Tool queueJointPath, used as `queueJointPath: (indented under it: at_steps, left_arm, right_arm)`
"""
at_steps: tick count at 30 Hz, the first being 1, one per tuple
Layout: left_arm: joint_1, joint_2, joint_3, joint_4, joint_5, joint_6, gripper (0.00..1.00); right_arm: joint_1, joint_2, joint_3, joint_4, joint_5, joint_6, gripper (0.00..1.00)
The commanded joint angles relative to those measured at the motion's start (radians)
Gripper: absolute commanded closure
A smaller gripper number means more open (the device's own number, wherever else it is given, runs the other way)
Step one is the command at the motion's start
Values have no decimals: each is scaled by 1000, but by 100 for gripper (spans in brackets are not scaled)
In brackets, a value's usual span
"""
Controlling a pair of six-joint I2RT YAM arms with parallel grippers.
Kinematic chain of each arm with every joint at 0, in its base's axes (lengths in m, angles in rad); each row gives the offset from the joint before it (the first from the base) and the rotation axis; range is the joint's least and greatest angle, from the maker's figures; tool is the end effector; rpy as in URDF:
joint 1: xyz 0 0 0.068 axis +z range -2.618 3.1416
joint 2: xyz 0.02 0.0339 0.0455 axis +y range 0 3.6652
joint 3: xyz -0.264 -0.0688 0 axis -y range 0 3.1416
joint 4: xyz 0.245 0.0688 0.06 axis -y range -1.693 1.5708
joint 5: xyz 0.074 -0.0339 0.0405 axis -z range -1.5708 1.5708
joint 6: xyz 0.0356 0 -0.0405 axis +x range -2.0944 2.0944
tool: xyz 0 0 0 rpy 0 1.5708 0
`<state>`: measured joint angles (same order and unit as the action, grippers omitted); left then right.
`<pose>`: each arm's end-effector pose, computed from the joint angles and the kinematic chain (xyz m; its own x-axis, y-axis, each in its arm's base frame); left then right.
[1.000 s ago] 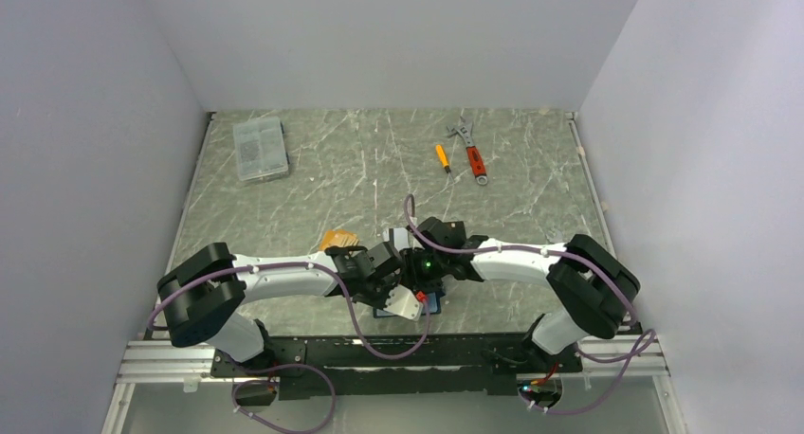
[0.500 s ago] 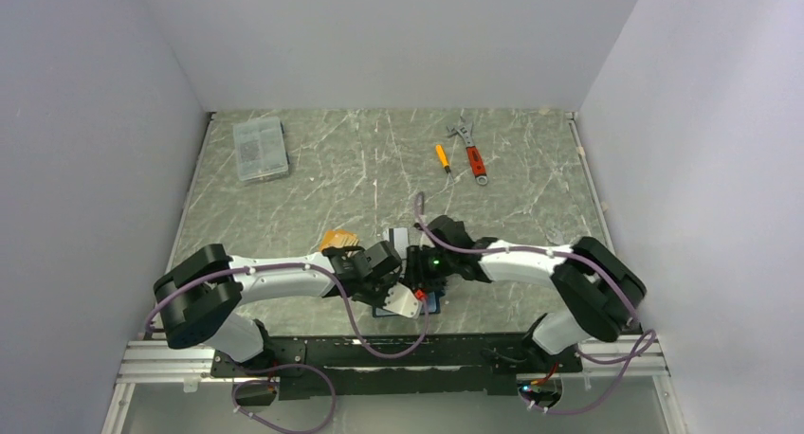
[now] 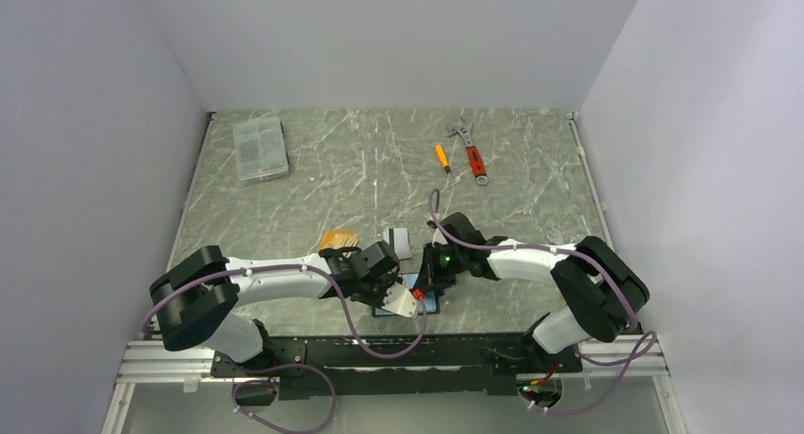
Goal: Put the credit cards into the card holder
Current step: Insert the credit card into the card holder.
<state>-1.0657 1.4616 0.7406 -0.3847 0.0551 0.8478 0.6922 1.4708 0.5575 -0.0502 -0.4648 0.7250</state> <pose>0.1260 -0.2320 0.1614 0.3780 0.8636 -0.3337 0.9103 -0.2811 0.3037 0.1832 0.1726 0.1320 -0.9821 -0.0442 -0.1830 -0.1552 0.7405 0.6539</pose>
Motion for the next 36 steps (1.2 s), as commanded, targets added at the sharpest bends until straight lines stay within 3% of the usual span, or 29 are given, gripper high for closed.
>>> queueJointPath:
  at_steps: [1,13,20,28,36]
  left_arm:
    - [8,9,-8,-16,-5,-6,62]
    - [8,13,-6,4,0,-11,59]
    - [15,5,14,-18,1,-5,53]
    - [152,-51,151,-174,143,-39,49]
    - [306,-70,303,-263,307,-122,45]
  right_arm:
    - [42,34,57,45,15,9,95]
    - [124,147,119,82,31,32,97]
    - [118,139,164,8,34,-2,97]
    - [-31,-25,188,-145,8,-88,70]
    - [-112,-29,278,-190,54,-159,53]
